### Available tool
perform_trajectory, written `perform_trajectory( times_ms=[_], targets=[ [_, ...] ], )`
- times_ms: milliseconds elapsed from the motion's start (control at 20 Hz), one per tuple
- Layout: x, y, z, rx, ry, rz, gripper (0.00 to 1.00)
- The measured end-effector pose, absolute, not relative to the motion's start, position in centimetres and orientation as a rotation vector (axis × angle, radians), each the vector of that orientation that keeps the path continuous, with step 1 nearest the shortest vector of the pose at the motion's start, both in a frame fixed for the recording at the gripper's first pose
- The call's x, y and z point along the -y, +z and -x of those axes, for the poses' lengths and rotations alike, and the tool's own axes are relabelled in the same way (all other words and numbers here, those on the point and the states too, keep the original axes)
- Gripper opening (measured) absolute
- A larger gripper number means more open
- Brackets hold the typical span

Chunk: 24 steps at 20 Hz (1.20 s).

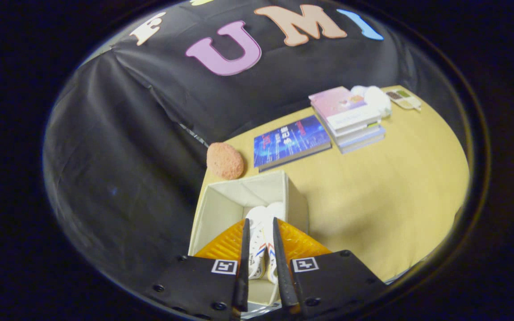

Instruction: Open the storage box then place both shoes into the box .Put the left shoe in first, then the right shoe, with the right side of both shoes facing outward in a uniform manner.

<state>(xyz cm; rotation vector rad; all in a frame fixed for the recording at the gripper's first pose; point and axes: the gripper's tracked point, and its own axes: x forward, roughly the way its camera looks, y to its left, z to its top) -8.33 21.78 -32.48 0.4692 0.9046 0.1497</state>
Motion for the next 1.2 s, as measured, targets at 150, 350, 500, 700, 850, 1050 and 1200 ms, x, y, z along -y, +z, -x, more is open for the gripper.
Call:
perform_trajectory(
  times_ms=[150,350,500,700,850,1050,1200],
  targets=[
    [-18.8,-29.1,5.6,-0.766,0.133,-0.383,0.3],
    [-14.8,-22.5,2.3,-0.573,0.105,-0.285,0.3],
    [-11.7,-17.8,0.3,-0.445,0.074,-0.219,0.3],
    [-7.3,-11.6,-1.6,-0.29,0.025,-0.135,0.3],
    [-4.4,-8.1,-2.5,-0.219,-0.005,-0.114,0.3],
    [-0.6,-4.2,-3.1,-0.132,-0.054,-0.079,0.3],
    [1.4,-3.2,-3.2,-0.111,-0.07,-0.075,0.3]
  ],
)
